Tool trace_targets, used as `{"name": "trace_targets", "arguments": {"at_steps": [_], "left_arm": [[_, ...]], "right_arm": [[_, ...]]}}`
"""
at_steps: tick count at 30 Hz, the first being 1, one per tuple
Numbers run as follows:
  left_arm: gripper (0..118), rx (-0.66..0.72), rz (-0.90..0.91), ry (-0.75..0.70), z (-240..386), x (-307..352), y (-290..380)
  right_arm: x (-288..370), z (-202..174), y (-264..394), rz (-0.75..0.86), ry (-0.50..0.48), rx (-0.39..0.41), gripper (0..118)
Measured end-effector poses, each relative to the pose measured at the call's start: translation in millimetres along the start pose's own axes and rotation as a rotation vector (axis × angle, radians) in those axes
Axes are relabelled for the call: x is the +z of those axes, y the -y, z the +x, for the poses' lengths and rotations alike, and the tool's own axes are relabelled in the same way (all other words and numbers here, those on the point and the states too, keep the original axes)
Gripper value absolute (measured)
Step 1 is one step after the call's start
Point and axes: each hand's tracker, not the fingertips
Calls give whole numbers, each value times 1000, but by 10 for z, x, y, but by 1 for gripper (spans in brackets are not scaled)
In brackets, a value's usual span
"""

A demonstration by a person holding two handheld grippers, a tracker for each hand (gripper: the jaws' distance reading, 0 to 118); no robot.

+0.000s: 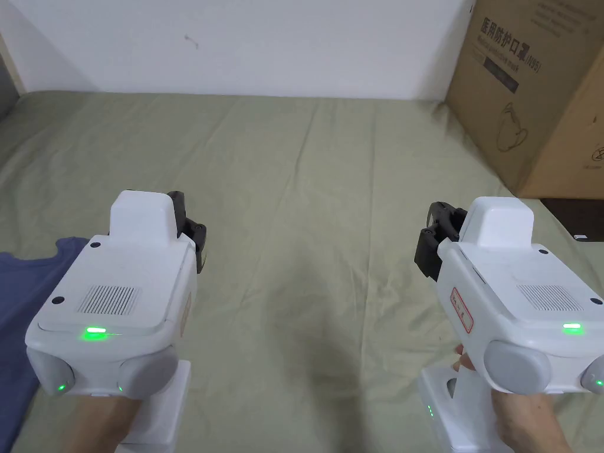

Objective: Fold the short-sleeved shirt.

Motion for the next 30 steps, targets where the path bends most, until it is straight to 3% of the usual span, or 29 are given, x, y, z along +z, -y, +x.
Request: {"name": "trace_targets", "arguments": {"at_steps": [24, 30], "left_arm": [[0, 0, 5, 2, -3, -1, -34], [0, 7, 3, -106, -306, 132, -8]], "right_arm": [[-23, 27, -68, -7, -11, 14, 0], [-119, -291, -128, 6, -111, 58, 0]]}}
